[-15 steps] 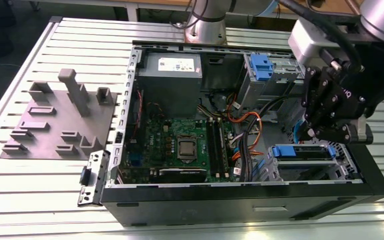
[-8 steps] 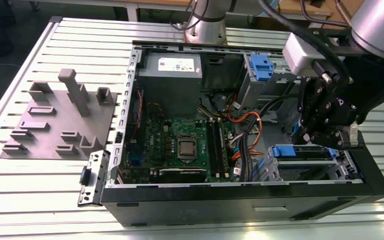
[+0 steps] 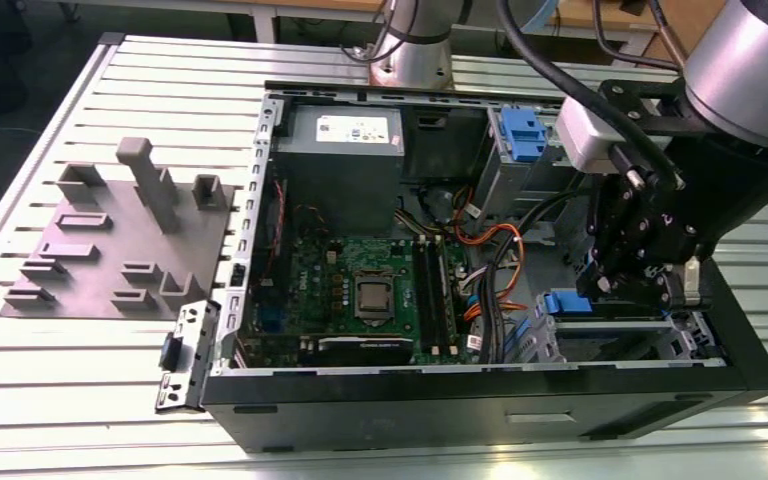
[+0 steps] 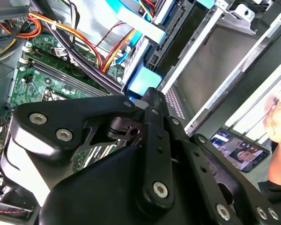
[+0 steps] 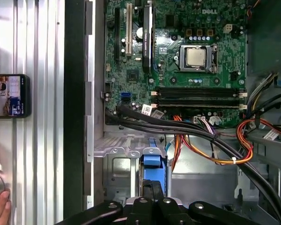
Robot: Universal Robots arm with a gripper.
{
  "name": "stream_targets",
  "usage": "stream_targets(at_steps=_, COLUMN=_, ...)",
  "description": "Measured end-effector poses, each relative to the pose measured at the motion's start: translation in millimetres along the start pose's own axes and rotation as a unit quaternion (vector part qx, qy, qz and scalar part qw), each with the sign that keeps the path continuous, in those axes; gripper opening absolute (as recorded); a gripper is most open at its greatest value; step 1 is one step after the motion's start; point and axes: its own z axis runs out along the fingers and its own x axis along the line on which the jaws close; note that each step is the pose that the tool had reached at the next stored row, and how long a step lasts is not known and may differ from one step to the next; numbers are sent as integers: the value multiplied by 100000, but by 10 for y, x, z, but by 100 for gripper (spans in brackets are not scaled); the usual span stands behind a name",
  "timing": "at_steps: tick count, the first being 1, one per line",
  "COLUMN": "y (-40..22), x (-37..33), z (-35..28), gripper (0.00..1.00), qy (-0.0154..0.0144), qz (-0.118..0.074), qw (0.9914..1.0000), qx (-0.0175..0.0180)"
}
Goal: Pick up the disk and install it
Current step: 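Insert the disk into the insertion slot, then insert the first disk wire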
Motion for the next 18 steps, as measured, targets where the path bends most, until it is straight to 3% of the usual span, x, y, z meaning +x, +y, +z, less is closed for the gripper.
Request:
stream_targets(at_steps=11, y=-4, x=0, z=10, gripper=11, qy=-14, qz=-2, qw=100000, qx=3)
stream_targets(at_steps=18, y=-71, x=0, z=10, gripper=11, qy=-10, qz=0, qw=100000, qx=0)
